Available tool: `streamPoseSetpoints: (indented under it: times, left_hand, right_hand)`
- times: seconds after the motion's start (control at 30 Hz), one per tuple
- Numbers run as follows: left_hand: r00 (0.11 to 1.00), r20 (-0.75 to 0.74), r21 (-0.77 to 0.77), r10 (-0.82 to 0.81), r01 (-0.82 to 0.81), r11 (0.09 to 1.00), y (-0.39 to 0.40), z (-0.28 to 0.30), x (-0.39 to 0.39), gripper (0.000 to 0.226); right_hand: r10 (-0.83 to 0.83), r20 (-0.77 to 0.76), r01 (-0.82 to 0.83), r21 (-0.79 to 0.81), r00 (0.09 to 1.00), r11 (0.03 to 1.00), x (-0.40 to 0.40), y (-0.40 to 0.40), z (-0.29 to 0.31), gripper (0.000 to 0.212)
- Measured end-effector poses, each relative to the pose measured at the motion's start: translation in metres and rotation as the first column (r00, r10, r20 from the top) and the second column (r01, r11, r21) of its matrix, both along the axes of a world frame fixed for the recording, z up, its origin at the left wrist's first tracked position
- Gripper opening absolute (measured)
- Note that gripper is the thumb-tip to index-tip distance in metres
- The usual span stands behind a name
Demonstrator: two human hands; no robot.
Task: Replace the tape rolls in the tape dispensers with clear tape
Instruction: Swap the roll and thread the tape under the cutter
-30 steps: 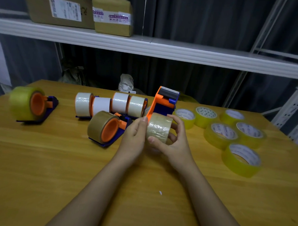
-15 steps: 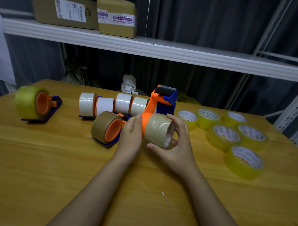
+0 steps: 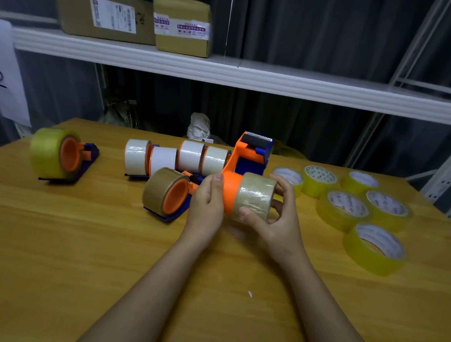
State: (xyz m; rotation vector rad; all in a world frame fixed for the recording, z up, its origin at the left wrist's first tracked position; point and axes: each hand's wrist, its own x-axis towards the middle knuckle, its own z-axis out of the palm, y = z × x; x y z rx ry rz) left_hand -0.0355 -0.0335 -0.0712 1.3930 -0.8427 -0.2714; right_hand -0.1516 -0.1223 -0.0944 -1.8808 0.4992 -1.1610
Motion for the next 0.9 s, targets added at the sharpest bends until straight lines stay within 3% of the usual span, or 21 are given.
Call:
streamPoseSetpoints:
  times: [0.13, 0.27, 0.33, 0.4, 0.5, 0.67, 0.9]
  left_hand:
    - [0.998, 0.063, -0.008, -0.002, 0.003, 1.000, -0.001, -0.002, -0.003, 0.027]
    - [1.000, 0.027, -0.014, 0.014, -0.013, 1.000, 0.002, 0.003, -0.001, 0.027]
    - [0.999, 0.032, -0.014, 0.011, -0.011, 1.000, 0.003, 0.004, -0.001, 0.026]
    - [0.999, 0.049, -0.015, 0.005, -0.004, 1.000, 0.003, 0.004, -0.003, 0.027]
    - [0.998, 0.058, -0.004, 0.014, -0.014, 1.000, 0.002, 0.001, -0.003, 0.028]
    - [0.999, 0.016, 0.026, 0.042, -0.042, 0.999, 0.000, -0.003, 0.002, 0.026]
    - [0.999, -0.025, 0.026, 0.030, -0.030, 0.999, -0.002, -0.001, -0.002, 0.023]
  right_hand:
    - [-0.014, 0.054, 0.011, 0.059, 0.998, 0.998, -0.001, -0.001, 0.002, 0.076]
    - [-0.212, 0.164, 0.173, 0.224, 0.963, 0.959, -0.012, -0.011, 0.009, 0.085]
    - [-0.350, -0.031, 0.351, 0.133, 0.936, 0.927, -0.018, -0.017, 0.012, 0.098]
    - [-0.477, -0.253, 0.472, -0.084, 0.842, 0.878, -0.021, -0.020, 0.010, 0.108]
    - [-0.567, -0.350, 0.512, -0.244, 0.745, 0.823, -0.021, -0.024, 0.004, 0.115]
    - [-0.538, -0.494, 0.528, -0.175, 0.683, 0.831, -0.028, -0.036, -0.001, 0.109]
    - [-0.512, -0.466, 0.533, -0.099, 0.722, 0.840, -0.033, -0.039, -0.001, 0.104]
